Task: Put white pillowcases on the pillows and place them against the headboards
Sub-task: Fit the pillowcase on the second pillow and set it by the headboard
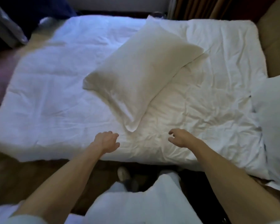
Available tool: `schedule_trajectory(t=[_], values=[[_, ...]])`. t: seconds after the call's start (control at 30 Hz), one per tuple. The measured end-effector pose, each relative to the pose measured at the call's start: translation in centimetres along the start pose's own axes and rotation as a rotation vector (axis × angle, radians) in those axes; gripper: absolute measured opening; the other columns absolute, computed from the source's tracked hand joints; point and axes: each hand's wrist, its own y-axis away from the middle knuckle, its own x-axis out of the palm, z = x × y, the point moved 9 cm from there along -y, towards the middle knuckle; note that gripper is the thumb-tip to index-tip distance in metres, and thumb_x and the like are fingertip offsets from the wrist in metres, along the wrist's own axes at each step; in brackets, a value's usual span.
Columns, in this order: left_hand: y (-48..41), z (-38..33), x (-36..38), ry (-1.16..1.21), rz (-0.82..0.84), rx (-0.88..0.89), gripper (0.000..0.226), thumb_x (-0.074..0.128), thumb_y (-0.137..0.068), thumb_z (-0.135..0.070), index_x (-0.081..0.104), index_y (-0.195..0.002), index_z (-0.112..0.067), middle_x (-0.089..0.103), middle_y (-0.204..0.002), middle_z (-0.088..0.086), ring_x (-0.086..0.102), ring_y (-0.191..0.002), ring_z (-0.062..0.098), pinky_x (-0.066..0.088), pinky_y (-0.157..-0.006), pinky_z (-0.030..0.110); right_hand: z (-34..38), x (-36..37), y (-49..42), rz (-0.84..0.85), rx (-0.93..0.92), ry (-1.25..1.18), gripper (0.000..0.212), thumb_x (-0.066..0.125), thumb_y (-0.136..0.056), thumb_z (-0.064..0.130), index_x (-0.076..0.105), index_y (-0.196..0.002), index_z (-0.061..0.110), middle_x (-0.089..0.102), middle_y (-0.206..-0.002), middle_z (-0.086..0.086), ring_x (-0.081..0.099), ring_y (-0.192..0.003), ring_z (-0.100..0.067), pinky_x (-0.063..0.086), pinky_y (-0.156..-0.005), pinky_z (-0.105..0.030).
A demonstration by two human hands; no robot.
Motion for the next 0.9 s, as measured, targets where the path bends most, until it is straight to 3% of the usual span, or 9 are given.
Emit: schedule_trajectory(t=[0.17,0.4,0.5,0.63,0.8,0.9], values=[[4.8,7.1,6.4,0.217,0.031,-0.022,0.051,0.041,-0.097,-0.048,0.045,-0.141,-0.022,0.054,-0.138,0.004,0.054,-0.122,0.025,0.044,-0.102,0.043,6.5,6.3,1.0,0.067,0.011,-0.002,0.049,0.052,-0.097,0.039,0.050,-0.140,0.015,0.053,-0.141,-0.009,0.051,-0.126,-0.026,0.040,-0.101,-0.033],[7.9,13.5,12.2,0.333,0.055,-0.089,0.045,0.043,-0.094,-0.049,0.053,-0.132,-0.027,0.061,-0.131,-0.005,0.058,-0.114,0.015,0.051,-0.093,0.037,11.0,10.6,2.6,0.133,0.042,-0.004,0.042,0.049,-0.096,0.036,0.055,-0.131,0.015,0.057,-0.133,-0.009,0.055,-0.119,-0.027,0.043,-0.098,-0.034],[8.5,15.0,13.6,0.361,0.083,-0.111,0.048,0.045,-0.094,-0.048,0.049,-0.138,-0.027,0.058,-0.136,-0.005,0.056,-0.120,0.015,0.050,-0.097,0.038,11.8,11.1,2.1,0.165,0.036,0.014,0.039,0.051,-0.094,0.037,0.059,-0.126,0.016,0.059,-0.130,-0.008,0.056,-0.115,-0.027,0.044,-0.095,-0.034],[7.8,15.7,13.8,0.350,0.112,-0.135,0.047,0.047,-0.097,-0.045,0.048,-0.139,-0.026,0.056,-0.137,-0.005,0.054,-0.123,0.014,0.048,-0.101,0.036,12.0,9.9,1.1,0.153,0.025,0.032,0.050,0.050,-0.094,0.041,0.051,-0.138,0.020,0.056,-0.137,-0.004,0.054,-0.123,-0.023,0.042,-0.101,-0.032],[4.3,14.8,10.9,0.334,0.115,-0.130,0.043,0.045,-0.096,-0.046,0.054,-0.133,-0.027,0.061,-0.130,-0.006,0.058,-0.115,0.014,0.050,-0.095,0.033,10.4,6.8,-1.3,0.113,-0.019,0.022,0.046,0.048,-0.096,0.034,0.049,-0.140,0.020,0.057,-0.136,-0.003,0.055,-0.120,-0.019,0.043,-0.098,-0.029],[1.2,12.8,7.6,0.340,0.118,-0.110,0.046,0.044,-0.098,-0.044,0.046,-0.141,-0.026,0.055,-0.139,-0.003,0.053,-0.124,0.016,0.044,-0.104,0.036,8.4,5.1,-3.5,0.143,-0.023,0.034,0.044,0.049,-0.099,0.033,0.048,-0.141,0.020,0.057,-0.137,-0.003,0.054,-0.121,-0.021,0.042,-0.098,-0.030]])
